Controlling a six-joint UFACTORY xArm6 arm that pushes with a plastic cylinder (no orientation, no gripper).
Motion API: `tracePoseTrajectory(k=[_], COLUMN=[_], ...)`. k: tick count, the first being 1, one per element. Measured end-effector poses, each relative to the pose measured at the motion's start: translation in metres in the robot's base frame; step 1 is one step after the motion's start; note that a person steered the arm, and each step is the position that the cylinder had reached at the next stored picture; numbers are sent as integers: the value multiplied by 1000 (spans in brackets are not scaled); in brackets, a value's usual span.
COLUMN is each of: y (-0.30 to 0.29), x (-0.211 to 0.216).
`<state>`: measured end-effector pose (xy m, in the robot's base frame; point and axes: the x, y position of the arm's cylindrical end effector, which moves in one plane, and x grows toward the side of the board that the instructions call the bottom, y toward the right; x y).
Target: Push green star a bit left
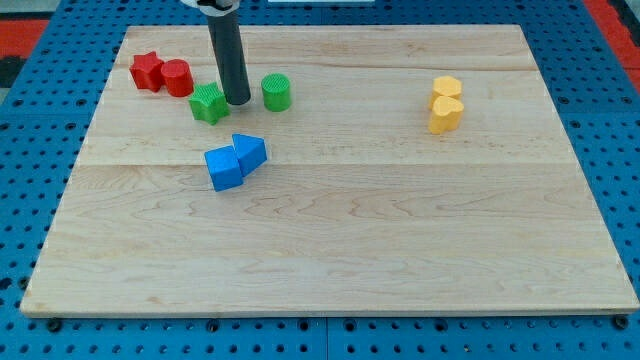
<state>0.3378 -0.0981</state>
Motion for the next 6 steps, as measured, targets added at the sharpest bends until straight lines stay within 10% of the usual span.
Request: tracePoseTrajectory(k=[6], y=[-127], x=[25])
